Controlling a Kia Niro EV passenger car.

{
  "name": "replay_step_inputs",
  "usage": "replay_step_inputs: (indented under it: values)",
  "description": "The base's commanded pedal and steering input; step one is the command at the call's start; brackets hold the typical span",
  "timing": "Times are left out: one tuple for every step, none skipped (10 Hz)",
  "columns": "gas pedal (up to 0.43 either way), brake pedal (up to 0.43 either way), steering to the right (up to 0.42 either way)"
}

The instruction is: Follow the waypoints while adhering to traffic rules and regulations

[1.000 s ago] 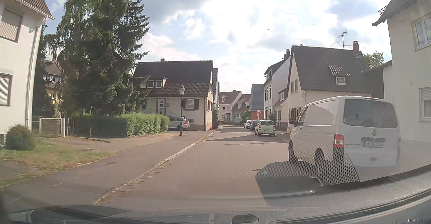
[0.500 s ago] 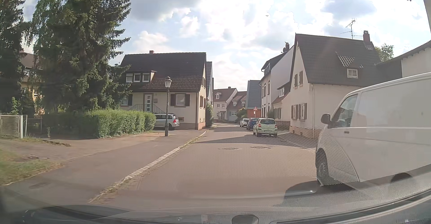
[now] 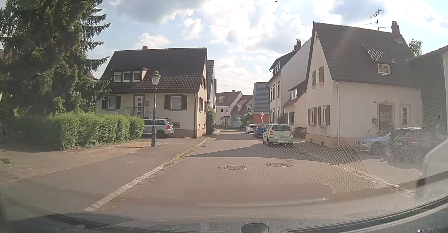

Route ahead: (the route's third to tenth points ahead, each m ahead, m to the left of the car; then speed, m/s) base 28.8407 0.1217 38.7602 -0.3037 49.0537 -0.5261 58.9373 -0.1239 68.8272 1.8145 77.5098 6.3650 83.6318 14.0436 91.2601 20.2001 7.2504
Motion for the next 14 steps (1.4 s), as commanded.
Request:
replay_step_inputs:
  values:
    - [0.079, 0.0, 0.021]
    - [0.079, 0.0, 0.018]
    - [0.067, 0.0, 0.012]
    - [0.067, 0.0, 0.005]
    - [0.067, 0.0, 0.002]
    - [0.067, 0.0, 0.002]
    - [0.067, 0.0, 0.002]
    - [0.067, 0.0, 0.0]
    - [0.067, 0.0, -0.001]
    - [0.067, 0.0, -0.001]
    - [0.067, 0.0, -0.001]
    - [0.067, 0.0, -0.002]
    - [0.067, 0.0, -0.002]
    - [0.067, 0.0, -0.002]
